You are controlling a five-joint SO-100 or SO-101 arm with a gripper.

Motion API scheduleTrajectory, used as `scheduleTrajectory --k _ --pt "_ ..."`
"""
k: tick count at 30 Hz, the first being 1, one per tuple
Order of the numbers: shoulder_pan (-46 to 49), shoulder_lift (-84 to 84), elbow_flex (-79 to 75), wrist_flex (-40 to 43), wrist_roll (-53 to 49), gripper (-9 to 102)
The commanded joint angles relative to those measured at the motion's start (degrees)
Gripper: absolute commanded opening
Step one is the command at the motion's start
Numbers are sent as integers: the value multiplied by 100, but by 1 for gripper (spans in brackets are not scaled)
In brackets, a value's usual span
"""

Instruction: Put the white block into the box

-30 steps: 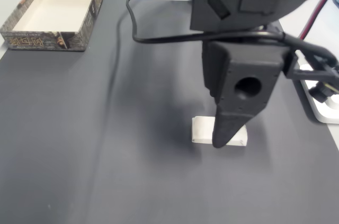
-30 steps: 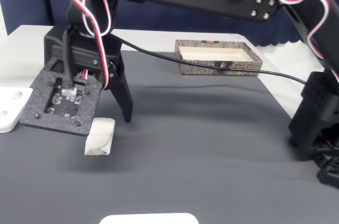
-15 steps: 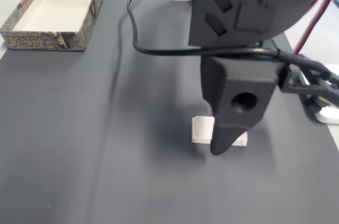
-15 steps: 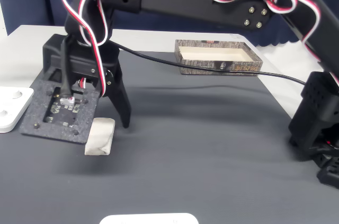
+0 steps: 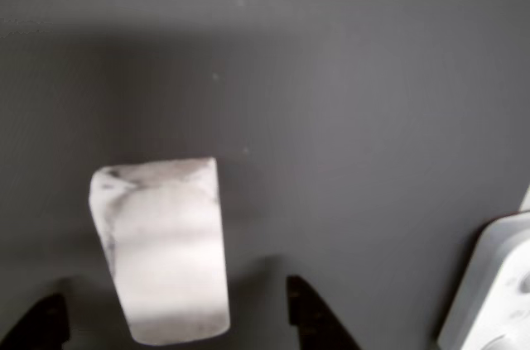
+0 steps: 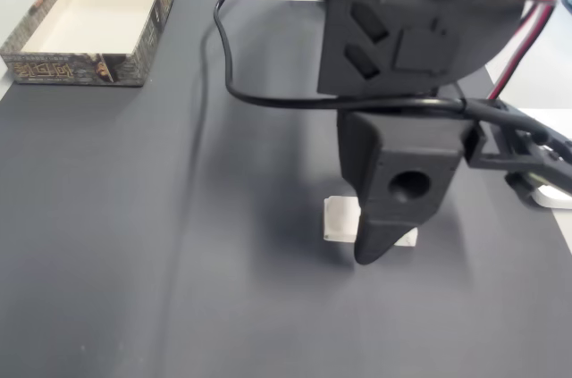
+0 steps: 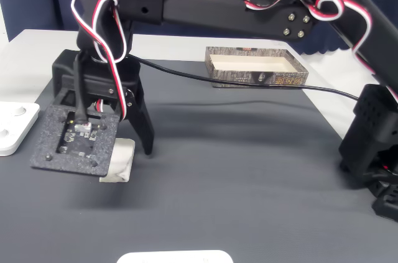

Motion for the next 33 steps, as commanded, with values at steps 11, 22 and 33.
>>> scheduleTrajectory --k 11,22,33 --pt "-141 -44 -431 -9 -62 35" --pt "-141 -35 -413 343 -132 28" --pt "-158 -18 -369 466 -237 25"
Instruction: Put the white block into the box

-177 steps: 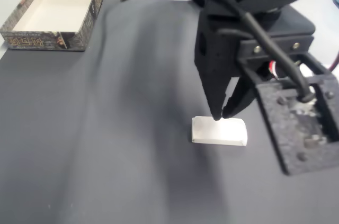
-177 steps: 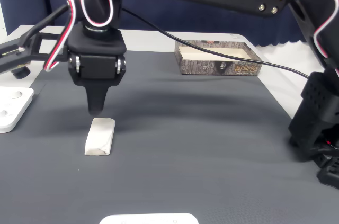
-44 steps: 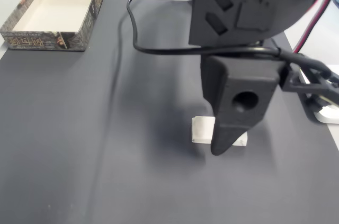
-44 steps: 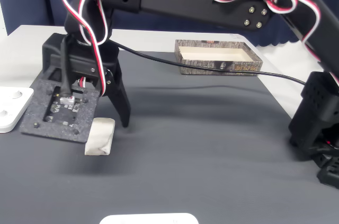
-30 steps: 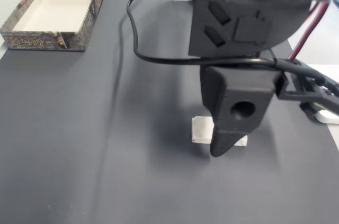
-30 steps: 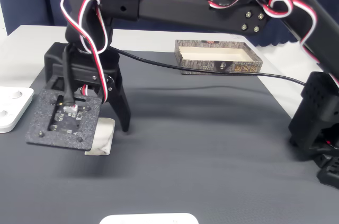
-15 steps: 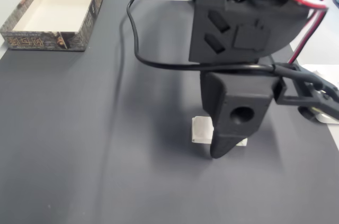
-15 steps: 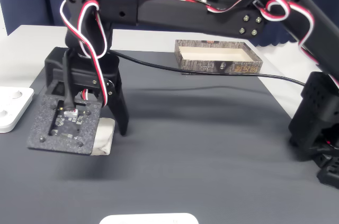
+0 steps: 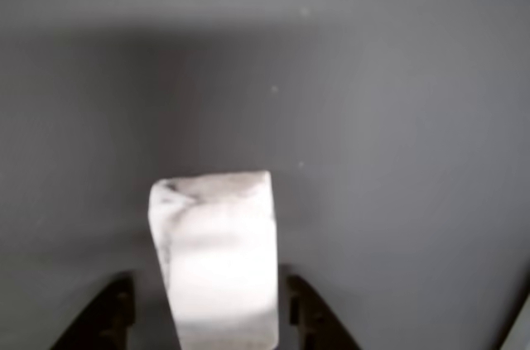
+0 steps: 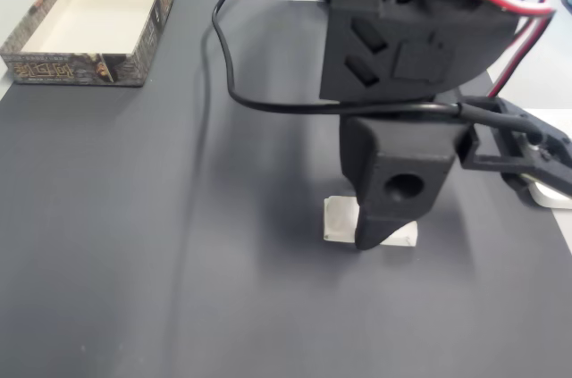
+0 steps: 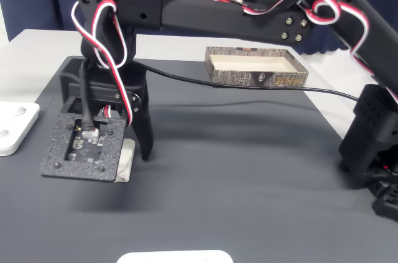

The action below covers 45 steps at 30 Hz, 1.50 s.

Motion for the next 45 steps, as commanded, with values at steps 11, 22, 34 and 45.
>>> scheduleTrajectory --k 11,22,34,45 --pt "-141 79 -316 9 -97 24" --pt "-141 62 -316 9 -290 20" --pt "-149 53 -316 -9 -316 11" --pt "-149 62 -308 158 -519 -1"
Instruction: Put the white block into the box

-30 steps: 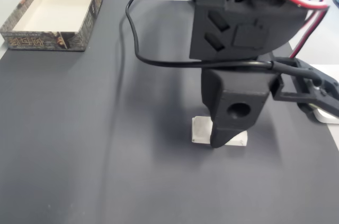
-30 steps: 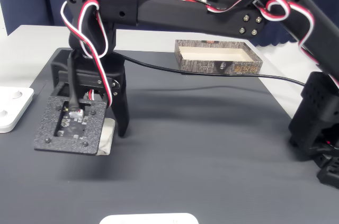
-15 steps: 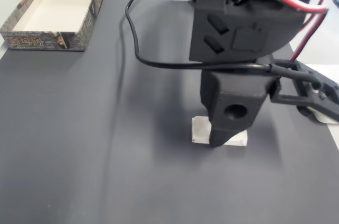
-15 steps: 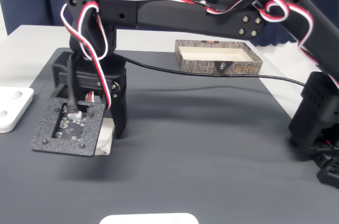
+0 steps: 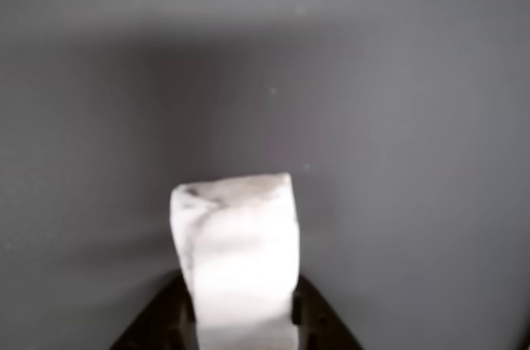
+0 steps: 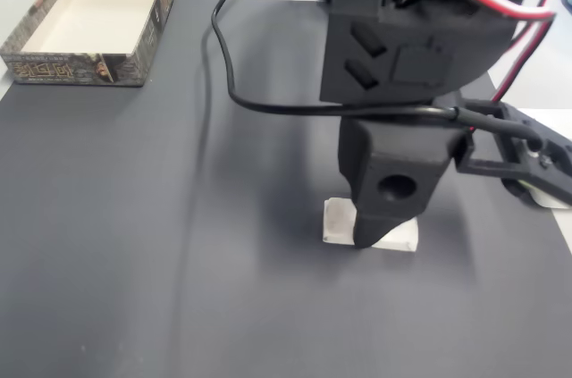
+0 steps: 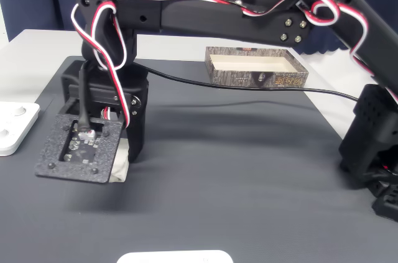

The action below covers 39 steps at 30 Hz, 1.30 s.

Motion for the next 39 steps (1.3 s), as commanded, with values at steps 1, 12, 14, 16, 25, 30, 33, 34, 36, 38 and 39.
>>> scheduleTrajectory --k 1,12,14,16,25,30,33,34,36,38,39 --pt "-149 132 -299 88 -114 -2" --pt "-123 272 -211 97 -114 -2" --pt "-97 466 -9 97 -176 -2" --pt "-70 729 272 88 -308 -2" --pt "176 2180 1749 -9 -896 -2" --pt "281 2821 2268 -62 -1055 -2" --pt "325 3155 2566 -62 -1187 -2" --pt "343 3270 2663 -62 -1266 -2" --pt "396 3533 2839 -62 -1450 -2" --pt "422 3797 2953 -70 -1626 -2" --pt "448 3964 3032 -70 -1731 -2"
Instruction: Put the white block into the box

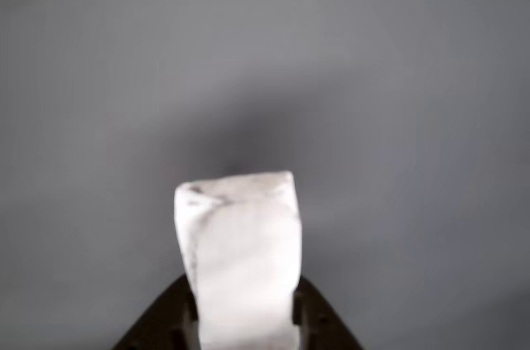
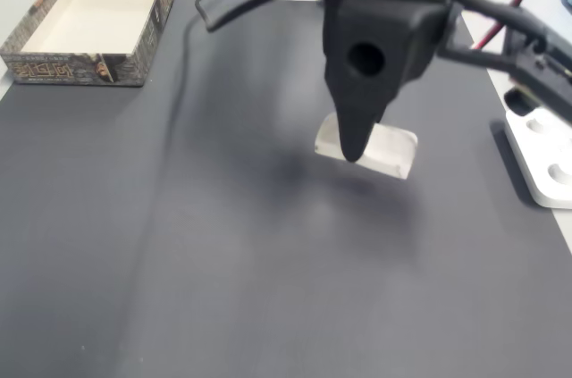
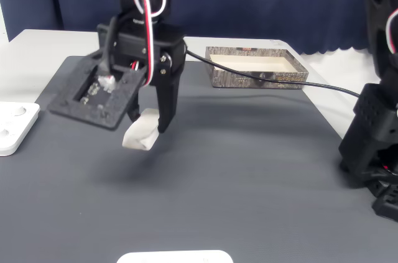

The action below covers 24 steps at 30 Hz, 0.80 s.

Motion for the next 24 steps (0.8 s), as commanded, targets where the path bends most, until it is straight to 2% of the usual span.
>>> scheduleTrajectory --k 1,14,24 --pt "185 1160 167 -62 -387 -2" --pt "870 2812 2065 -53 -1424 -2" --pt "2232 3437 2391 9 -1881 -2"
